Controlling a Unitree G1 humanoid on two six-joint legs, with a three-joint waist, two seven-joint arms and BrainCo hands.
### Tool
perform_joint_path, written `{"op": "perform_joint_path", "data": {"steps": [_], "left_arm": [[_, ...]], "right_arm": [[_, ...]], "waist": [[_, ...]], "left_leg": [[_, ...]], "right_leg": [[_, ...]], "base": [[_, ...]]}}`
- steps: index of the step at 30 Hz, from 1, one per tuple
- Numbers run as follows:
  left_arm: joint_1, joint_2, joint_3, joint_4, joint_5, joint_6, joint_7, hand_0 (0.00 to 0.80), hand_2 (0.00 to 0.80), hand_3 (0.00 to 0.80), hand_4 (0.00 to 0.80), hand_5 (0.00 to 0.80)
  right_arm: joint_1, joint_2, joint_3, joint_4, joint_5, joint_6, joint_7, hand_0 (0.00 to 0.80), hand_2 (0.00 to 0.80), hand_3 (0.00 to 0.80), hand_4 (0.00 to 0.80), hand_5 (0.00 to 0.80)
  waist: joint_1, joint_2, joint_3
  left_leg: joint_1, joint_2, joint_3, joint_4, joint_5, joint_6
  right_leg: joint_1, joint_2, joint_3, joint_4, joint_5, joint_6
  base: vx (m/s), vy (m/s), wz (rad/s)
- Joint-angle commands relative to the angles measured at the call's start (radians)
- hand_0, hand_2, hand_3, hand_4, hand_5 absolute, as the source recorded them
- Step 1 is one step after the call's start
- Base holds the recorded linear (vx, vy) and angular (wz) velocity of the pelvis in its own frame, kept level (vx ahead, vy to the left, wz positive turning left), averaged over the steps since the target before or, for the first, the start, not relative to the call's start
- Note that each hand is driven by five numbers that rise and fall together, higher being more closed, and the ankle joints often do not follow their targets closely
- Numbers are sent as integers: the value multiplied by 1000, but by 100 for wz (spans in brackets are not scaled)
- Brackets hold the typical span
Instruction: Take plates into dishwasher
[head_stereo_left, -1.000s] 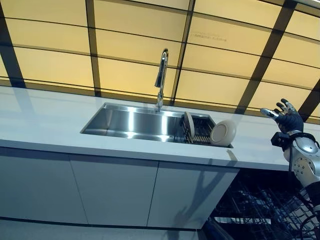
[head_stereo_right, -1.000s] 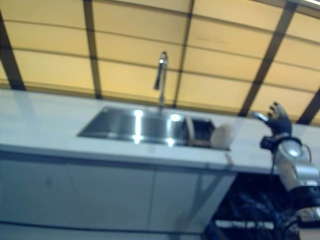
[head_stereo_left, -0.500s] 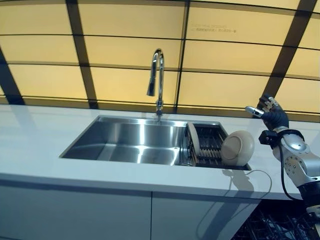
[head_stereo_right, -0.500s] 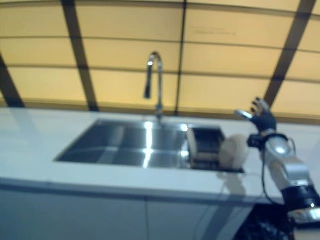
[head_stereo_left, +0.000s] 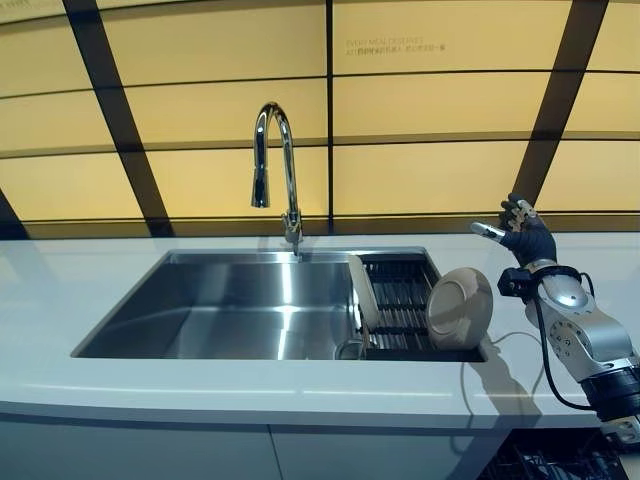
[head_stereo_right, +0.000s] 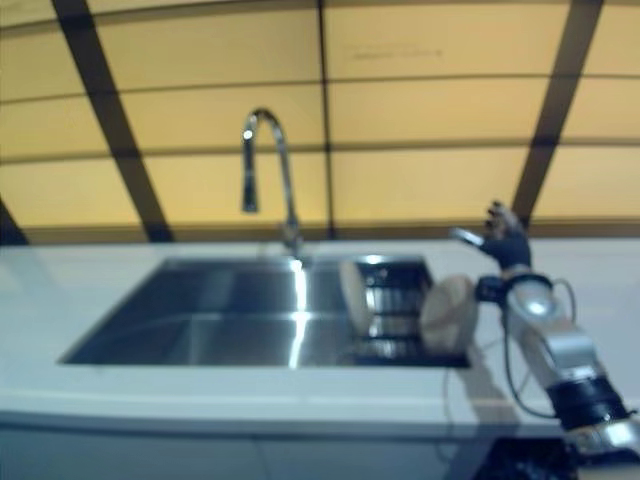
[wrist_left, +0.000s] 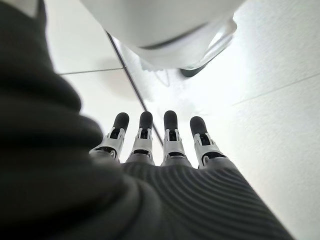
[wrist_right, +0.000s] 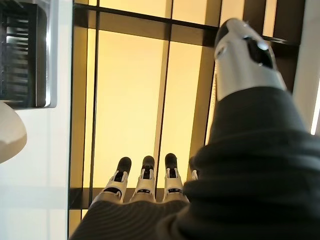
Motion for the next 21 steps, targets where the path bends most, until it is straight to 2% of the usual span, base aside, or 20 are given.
{"op": "perform_joint_path", "data": {"steps": [1,3,9,13,21], "left_arm": [[12,35,-37,10,4,5,0,0,0,0,0,0],[8,32,-46,4,-5,6,5,0,0,0,0,0],[-16,45,-64,-19,-31,40,15,0,0,0,0,0],[-17,65,-57,-22,-37,50,25,0,0,0,0,0],[-22,81,-56,-20,-51,57,21,0,0,0,0,0]], "right_arm": [[-1,-38,-79,-20,-27,-39,8,0,0,0,0,0],[-8,-42,-74,-3,-20,-49,23,0,0,0,0,0],[37,-53,-104,8,-6,-68,66,0,0,0,0,0],[43,-49,-102,6,4,-82,81,0,0,0,0,0],[8,-64,-89,51,26,-79,84,0,0,0,0,0]], "waist": [[68,-15,2],[72,-15,-3],[60,-20,-20],[64,-23,-21],[69,-25,-28]], "left_leg": [[-48,-49,-10,62,28,21],[-43,-56,-17,50,18,33],[18,-65,17,6,-11,67],[59,-58,41,-37,-10,75],[68,-64,32,-79,0,86]], "right_leg": [[29,-49,91,29,-39,152],[26,-53,92,23,-43,157],[-8,-72,59,29,-31,184],[-30,-83,21,45,-20,202],[-47,-66,24,38,-13,199]], "base": [[19,156,-27],[9,175,-29],[13,155,-23],[-5,72,-13],[0,6,-7]]}}
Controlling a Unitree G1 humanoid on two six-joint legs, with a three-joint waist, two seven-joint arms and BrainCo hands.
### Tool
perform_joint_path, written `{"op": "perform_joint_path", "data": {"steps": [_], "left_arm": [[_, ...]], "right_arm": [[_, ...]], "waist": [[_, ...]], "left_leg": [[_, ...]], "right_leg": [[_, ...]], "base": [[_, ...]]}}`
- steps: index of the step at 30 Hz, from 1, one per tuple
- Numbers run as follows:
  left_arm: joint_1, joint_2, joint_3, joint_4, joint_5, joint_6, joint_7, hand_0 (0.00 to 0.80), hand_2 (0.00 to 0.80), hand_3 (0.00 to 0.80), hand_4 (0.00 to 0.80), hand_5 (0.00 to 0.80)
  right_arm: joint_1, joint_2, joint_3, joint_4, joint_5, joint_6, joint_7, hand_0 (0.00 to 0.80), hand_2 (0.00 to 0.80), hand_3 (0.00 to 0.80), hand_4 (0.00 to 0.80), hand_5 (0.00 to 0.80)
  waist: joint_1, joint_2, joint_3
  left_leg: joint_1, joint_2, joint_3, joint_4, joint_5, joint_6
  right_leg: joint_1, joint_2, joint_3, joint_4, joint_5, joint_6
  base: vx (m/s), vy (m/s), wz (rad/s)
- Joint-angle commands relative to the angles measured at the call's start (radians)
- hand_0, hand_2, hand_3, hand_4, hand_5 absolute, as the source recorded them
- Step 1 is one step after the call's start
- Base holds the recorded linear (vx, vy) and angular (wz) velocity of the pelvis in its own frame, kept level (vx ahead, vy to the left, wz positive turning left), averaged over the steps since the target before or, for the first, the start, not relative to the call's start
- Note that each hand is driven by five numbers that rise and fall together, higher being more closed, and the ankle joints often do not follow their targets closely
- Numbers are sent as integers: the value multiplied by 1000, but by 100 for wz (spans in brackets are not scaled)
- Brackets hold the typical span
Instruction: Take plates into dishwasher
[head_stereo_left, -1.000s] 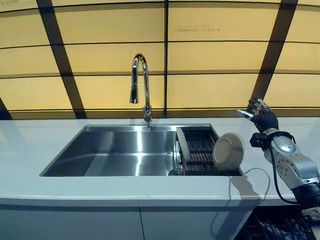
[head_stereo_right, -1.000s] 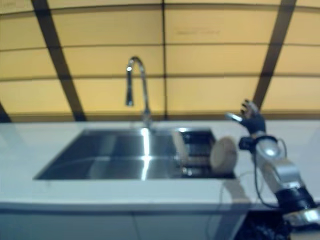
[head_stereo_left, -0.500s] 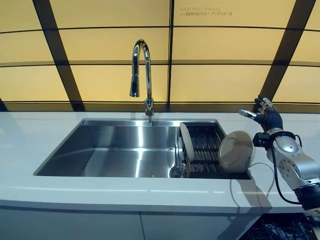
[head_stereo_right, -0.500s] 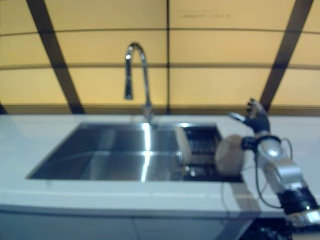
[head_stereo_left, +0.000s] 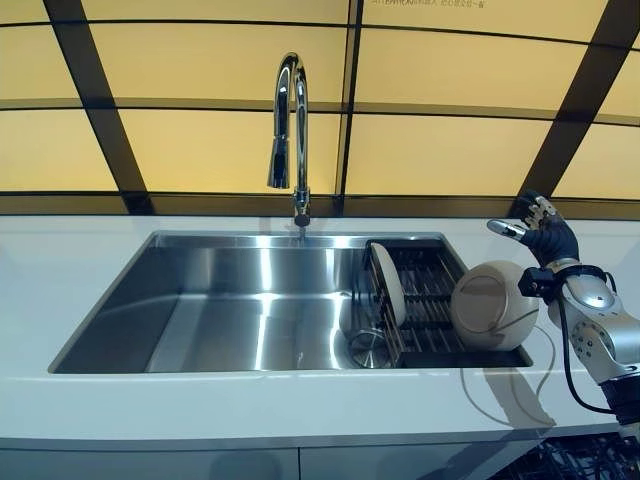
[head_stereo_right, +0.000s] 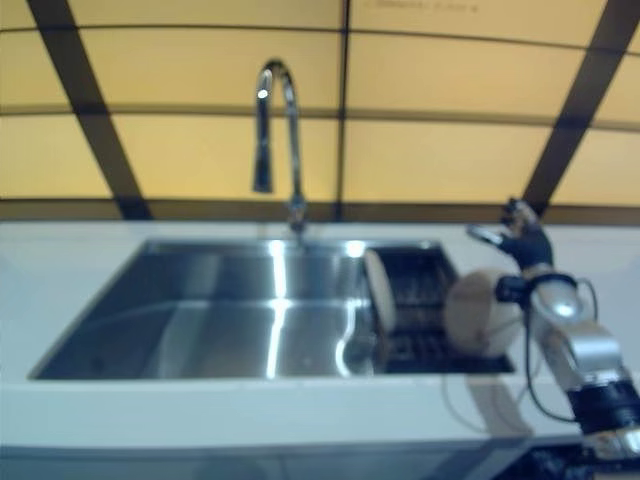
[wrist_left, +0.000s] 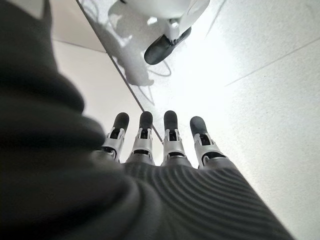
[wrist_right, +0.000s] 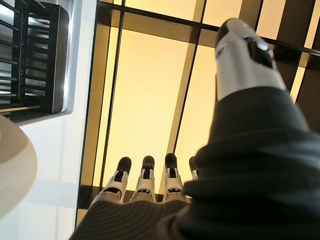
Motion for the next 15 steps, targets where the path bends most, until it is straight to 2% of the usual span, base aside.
{"op": "perform_joint_path", "data": {"steps": [1,7,15], "left_arm": [[-19,15,-25,50,-21,-3,-3,0,0,0,0,0],[-19,14,-28,41,-26,-9,-6,0,0,0,0,0],[-10,21,-16,46,-27,-14,4,0,0,0,0,0]], "right_arm": [[-34,-21,-19,20,13,-62,-3,0,0,0,0,0],[-33,-22,-11,31,5,-48,-13,0,0,0,0,0],[-7,-46,-25,74,4,2,-3,0,0,0,0,0]], "waist": [[26,-31,-63],[27,-36,-54],[25,-41,-53]], "left_leg": [[-7,-14,-25,14,-68,-14],[-3,-14,-20,17,-75,-5],[11,-12,-14,16,-84,-3]], "right_leg": [[-51,-52,-47,38,12,100],[-53,-50,-47,45,9,100],[-41,-50,-51,43,5,101]], "base": [[0,0,0],[0,0,0],[13,-7,0]]}}
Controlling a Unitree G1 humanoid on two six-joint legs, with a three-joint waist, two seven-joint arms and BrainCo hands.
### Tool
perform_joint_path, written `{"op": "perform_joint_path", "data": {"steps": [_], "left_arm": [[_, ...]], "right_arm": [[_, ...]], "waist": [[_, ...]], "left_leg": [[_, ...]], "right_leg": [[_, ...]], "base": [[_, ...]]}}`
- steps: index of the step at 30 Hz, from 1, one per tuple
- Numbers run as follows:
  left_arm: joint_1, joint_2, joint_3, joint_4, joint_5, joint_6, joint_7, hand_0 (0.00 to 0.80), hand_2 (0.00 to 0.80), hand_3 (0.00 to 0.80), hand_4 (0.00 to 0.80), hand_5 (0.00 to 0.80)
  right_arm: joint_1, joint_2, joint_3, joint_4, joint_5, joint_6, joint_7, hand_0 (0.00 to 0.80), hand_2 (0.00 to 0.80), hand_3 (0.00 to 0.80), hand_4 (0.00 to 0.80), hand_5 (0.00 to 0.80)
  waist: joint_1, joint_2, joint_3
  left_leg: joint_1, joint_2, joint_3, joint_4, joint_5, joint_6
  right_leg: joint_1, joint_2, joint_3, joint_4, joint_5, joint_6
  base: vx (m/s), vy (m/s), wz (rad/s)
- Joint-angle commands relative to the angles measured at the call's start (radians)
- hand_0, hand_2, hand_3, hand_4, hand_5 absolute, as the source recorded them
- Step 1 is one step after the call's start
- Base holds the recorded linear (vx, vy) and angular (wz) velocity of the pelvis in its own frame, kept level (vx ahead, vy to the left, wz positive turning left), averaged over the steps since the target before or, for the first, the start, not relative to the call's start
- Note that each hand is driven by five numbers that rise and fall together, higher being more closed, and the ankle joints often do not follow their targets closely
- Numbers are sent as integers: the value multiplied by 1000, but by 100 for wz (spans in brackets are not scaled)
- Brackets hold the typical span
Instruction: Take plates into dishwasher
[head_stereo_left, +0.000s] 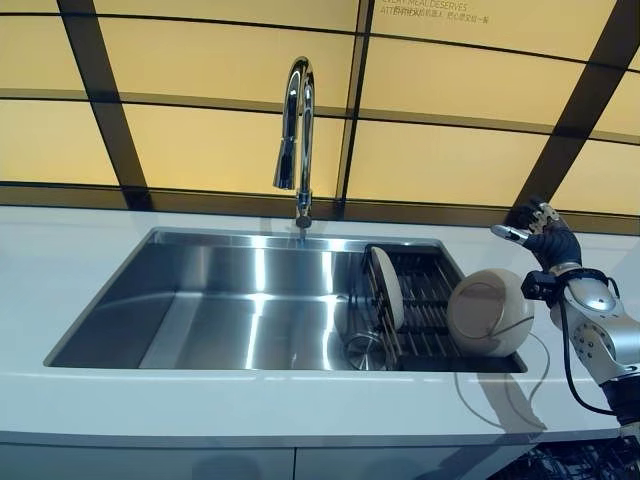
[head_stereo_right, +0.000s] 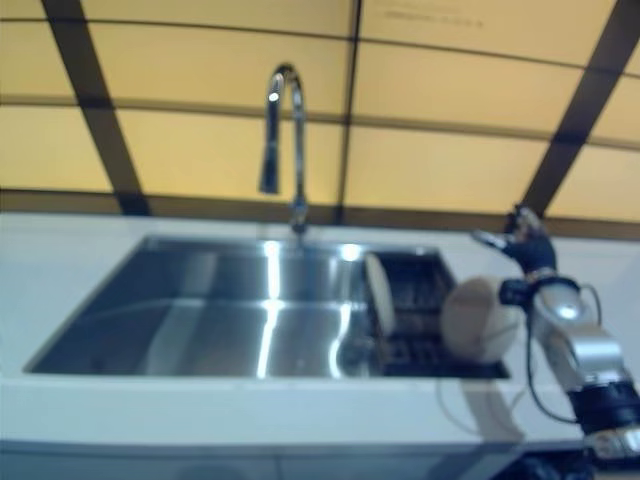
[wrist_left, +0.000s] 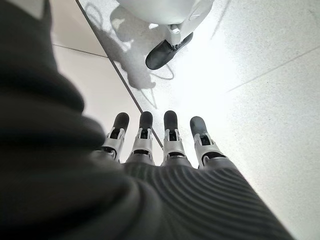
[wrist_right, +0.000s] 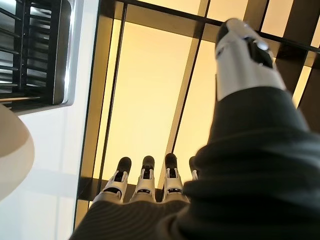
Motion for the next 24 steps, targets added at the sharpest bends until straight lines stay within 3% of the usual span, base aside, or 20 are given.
{"op": "perform_joint_path", "data": {"steps": [1,7,24], "left_arm": [[-20,18,-15,47,-30,-14,5,0,0,0,0,0],[-14,24,-2,48,-35,-17,10,0,0,0,0,0],[-1,30,8,49,-37,-31,24,0,0,0,0,0]], "right_arm": [[-3,-48,-26,27,2,-1,8,0,0,0,0,0],[27,-61,-23,70,3,50,63,0,0,0,0,0],[131,-26,-76,135,1,45,58,0,0,0,0,0]], "waist": [[24,-9,-34],[24,-14,-30],[18,-9,-23]], "left_leg": [[13,-11,-14,15,-83,-4],[18,-9,-13,13,-85,-2],[28,-7,-9,4,-91,-3]], "right_leg": [[-40,-49,-50,44,5,101],[-38,-47,-53,45,4,101],[-34,-46,-57,38,6,105]], "base": [[0,0,0],[0,0,0],[0,0,0]]}}
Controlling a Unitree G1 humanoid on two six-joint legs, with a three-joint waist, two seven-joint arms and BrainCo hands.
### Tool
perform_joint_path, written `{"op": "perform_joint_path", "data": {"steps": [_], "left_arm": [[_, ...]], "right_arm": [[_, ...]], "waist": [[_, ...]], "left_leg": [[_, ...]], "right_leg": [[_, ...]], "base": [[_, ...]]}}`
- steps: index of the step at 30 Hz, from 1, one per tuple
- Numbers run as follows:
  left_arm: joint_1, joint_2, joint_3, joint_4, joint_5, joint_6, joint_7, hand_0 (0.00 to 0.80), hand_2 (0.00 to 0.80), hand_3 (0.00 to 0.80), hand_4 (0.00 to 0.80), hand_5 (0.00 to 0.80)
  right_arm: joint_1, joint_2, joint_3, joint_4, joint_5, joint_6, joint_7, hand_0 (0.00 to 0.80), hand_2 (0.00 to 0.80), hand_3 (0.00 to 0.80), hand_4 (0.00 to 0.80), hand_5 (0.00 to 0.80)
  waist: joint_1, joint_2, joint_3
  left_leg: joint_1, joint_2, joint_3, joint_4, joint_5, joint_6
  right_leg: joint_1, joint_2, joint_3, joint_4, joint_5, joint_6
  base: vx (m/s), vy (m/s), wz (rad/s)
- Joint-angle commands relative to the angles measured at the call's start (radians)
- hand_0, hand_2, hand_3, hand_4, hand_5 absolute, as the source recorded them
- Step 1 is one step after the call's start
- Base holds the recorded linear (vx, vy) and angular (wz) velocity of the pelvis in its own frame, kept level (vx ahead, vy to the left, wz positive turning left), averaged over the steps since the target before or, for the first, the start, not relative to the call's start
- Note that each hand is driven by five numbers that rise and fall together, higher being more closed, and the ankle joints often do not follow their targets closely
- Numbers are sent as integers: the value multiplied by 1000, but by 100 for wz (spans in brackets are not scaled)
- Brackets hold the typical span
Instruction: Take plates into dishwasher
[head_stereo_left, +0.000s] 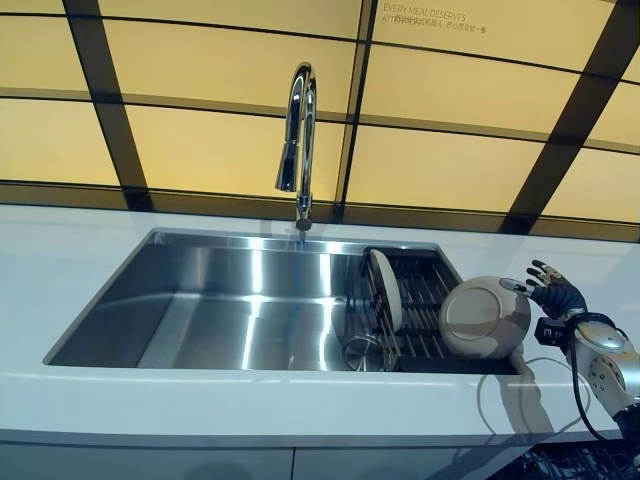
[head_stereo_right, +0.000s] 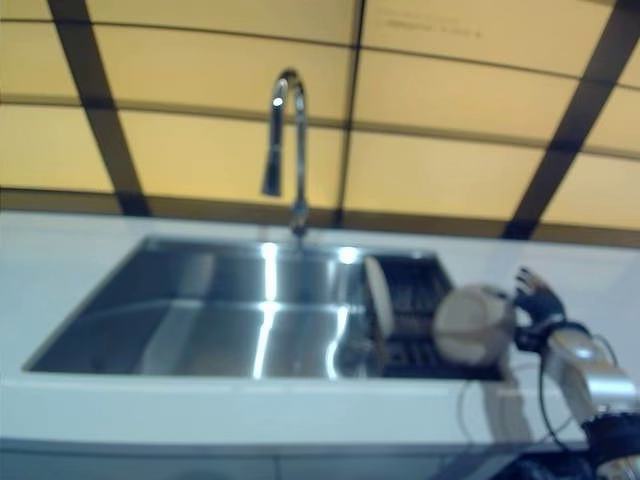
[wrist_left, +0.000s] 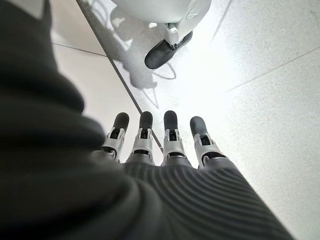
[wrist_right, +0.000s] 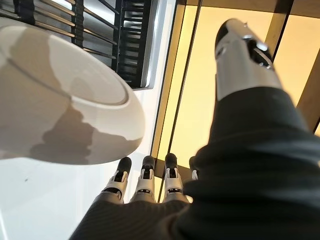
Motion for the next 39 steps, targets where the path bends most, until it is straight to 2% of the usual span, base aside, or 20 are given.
{"op": "perform_joint_path", "data": {"steps": [1,20,29,39], "left_arm": [[-24,14,6,48,-26,-14,22,0,0,0,0,0],[-21,13,0,33,-30,-11,22,0,0,0,0,0],[-17,20,18,38,-12,-14,14,0,0,0,0,0],[-13,21,15,40,-6,-19,18,0,0,0,0,0]], "right_arm": [[-17,-21,-69,28,-1,-44,-28,0,0,0,0,0],[20,-21,-107,51,7,-56,-31,0,0,0,0,0],[52,-10,-95,38,80,-14,160,0,0,0,0,0],[71,-5,-87,40,93,5,209,0,0,0,0,0]], "waist": [[19,-5,-21],[13,-2,-12],[10,-9,-13],[10,-15,-11]], "left_leg": [[28,-8,-7,8,-92,-2],[32,-6,-2,7,-95,-3],[38,-4,1,5,-99,-3],[38,-3,3,7,-101,-1]], "right_leg": [[-35,-45,-55,40,6,104],[-37,-41,-53,39,7,104],[-32,-42,-58,37,6,104],[-33,-40,-61,40,5,104]], "base": [[0,0,0],[0,0,0],[0,0,0],[0,0,0]]}}
